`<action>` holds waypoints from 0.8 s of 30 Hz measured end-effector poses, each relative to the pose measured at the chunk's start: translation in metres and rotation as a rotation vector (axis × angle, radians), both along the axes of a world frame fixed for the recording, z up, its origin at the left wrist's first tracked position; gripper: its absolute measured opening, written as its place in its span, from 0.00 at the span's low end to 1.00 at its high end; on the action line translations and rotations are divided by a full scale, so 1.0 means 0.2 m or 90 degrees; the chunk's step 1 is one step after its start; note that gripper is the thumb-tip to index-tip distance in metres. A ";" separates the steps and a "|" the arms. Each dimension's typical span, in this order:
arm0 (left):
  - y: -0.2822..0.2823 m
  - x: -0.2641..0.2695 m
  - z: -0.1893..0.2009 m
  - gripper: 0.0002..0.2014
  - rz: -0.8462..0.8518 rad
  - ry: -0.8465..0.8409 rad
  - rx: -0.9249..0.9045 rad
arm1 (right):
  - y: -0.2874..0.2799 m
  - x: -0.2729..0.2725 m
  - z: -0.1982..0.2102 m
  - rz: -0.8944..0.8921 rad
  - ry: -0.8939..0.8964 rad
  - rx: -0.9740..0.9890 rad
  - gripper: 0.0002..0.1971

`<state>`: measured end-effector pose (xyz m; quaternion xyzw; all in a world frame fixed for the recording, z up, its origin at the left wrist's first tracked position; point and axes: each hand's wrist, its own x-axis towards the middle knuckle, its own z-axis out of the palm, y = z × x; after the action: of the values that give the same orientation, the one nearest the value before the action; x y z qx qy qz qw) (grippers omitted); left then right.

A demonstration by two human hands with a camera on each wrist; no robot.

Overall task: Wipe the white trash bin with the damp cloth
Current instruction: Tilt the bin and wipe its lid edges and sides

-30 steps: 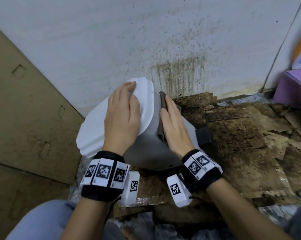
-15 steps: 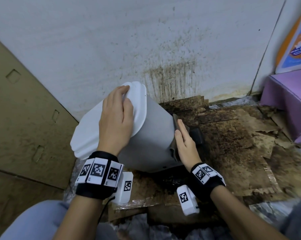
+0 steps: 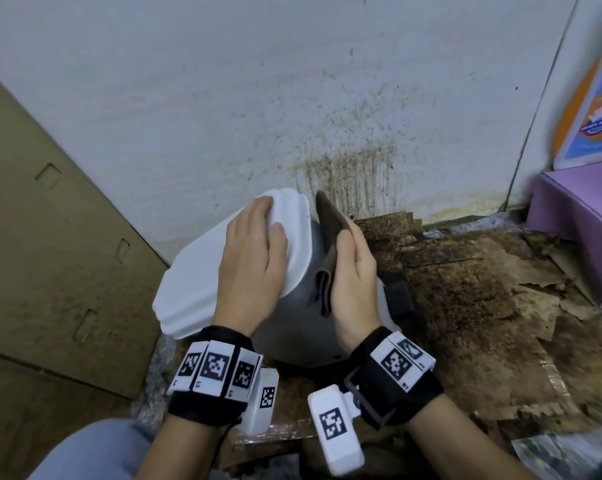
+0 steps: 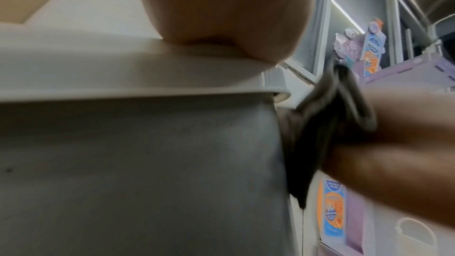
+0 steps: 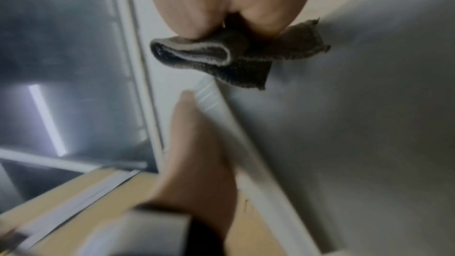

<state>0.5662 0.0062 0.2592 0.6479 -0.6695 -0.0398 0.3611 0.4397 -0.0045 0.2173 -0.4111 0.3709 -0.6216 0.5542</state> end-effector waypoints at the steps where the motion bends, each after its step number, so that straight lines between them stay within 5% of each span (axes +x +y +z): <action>1: 0.00 -0.01 0.00 0.22 -0.007 -0.005 0.005 | 0.01 0.02 0.04 0.020 0.003 -0.031 0.20; 10: 0.01 -0.05 0.01 0.25 -0.027 0.026 0.030 | -0.04 0.02 0.09 0.107 0.243 -0.069 0.26; 24: -0.01 -0.05 0.02 0.24 -0.027 0.035 0.039 | 0.10 0.10 0.03 0.011 0.246 -0.110 0.24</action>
<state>0.5562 0.0043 0.2635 0.6430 -0.6714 -0.0855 0.3585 0.4603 0.0148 0.2238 -0.5716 0.4122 -0.5557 0.4410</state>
